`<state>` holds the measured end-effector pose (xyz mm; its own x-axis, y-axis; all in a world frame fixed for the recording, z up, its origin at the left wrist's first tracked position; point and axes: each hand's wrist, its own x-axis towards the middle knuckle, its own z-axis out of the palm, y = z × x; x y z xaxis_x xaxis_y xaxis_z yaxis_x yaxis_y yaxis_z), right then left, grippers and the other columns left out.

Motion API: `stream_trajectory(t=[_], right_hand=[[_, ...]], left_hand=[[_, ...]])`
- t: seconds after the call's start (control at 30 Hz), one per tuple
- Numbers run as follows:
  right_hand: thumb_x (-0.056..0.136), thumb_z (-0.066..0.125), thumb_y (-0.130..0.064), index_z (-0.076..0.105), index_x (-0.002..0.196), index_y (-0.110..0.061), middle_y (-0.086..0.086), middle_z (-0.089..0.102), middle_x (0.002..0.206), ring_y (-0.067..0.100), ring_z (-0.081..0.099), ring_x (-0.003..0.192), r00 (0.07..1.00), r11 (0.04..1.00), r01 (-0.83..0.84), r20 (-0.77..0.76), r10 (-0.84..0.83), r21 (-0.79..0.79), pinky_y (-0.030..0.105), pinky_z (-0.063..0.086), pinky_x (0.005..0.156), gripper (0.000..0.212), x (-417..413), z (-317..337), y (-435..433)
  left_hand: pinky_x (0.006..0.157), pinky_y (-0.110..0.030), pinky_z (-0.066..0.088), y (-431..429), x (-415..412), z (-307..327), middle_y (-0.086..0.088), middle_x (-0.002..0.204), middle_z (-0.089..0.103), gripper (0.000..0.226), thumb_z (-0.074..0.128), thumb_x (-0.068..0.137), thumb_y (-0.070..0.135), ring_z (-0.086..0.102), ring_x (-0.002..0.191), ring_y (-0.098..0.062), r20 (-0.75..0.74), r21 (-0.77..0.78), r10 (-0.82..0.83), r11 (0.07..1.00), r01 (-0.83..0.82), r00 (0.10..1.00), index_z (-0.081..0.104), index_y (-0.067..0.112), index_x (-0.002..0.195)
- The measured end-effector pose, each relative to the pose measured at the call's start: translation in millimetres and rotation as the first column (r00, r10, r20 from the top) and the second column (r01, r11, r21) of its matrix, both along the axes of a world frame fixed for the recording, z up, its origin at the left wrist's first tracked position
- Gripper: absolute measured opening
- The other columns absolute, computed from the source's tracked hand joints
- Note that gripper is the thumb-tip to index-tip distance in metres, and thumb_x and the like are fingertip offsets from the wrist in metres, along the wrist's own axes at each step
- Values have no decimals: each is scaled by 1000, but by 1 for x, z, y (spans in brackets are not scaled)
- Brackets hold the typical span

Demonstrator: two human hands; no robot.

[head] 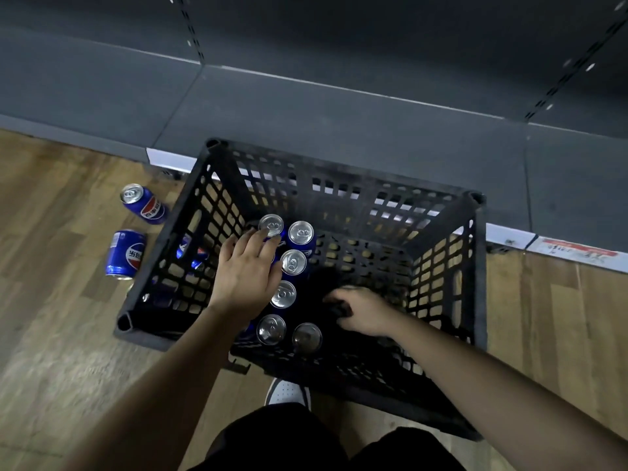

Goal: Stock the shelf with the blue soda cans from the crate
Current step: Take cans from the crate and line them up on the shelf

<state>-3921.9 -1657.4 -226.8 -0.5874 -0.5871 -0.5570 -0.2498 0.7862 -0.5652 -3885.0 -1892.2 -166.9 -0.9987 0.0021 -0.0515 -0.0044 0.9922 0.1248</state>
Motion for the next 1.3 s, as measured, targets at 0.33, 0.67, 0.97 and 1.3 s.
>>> stream_trajectory(t=[0.33,0.67,0.97,1.3], right_hand=[[68,75,1,58,129,-23,5,63,121,21,60,107,979,986,-165,121,166,-17,30,49,91,68,5,-24,-35],[67,84,-7,46,140,-23,0,51,140,18,49,127,927,943,-332,201,318,38,31,38,109,84,4,-35,-48],[59,87,-9,57,124,-25,-10,62,118,7,58,108,973,988,-126,183,139,-84,23,46,93,73,5,-23,-32],[63,88,-10,56,115,-35,-15,65,111,3,60,106,935,955,248,300,-191,-162,22,46,95,66,-20,136,-11]], left_hand=[[106,-48,29,-10,6,-6,-5,136,50,46,39,90,37,44,127,-24,-57,30,45,999,-43,997,52,16,130],[109,-47,24,-19,-2,-4,-7,139,48,46,35,94,39,42,129,-24,-91,38,40,999,-37,995,51,16,131],[110,-45,22,-15,-12,7,-5,142,46,49,33,93,41,38,132,-23,-68,26,25,999,-23,997,50,17,133],[105,-51,32,-11,-25,131,-7,130,56,48,35,89,39,50,121,-27,-65,41,-20,999,22,998,59,14,122]])
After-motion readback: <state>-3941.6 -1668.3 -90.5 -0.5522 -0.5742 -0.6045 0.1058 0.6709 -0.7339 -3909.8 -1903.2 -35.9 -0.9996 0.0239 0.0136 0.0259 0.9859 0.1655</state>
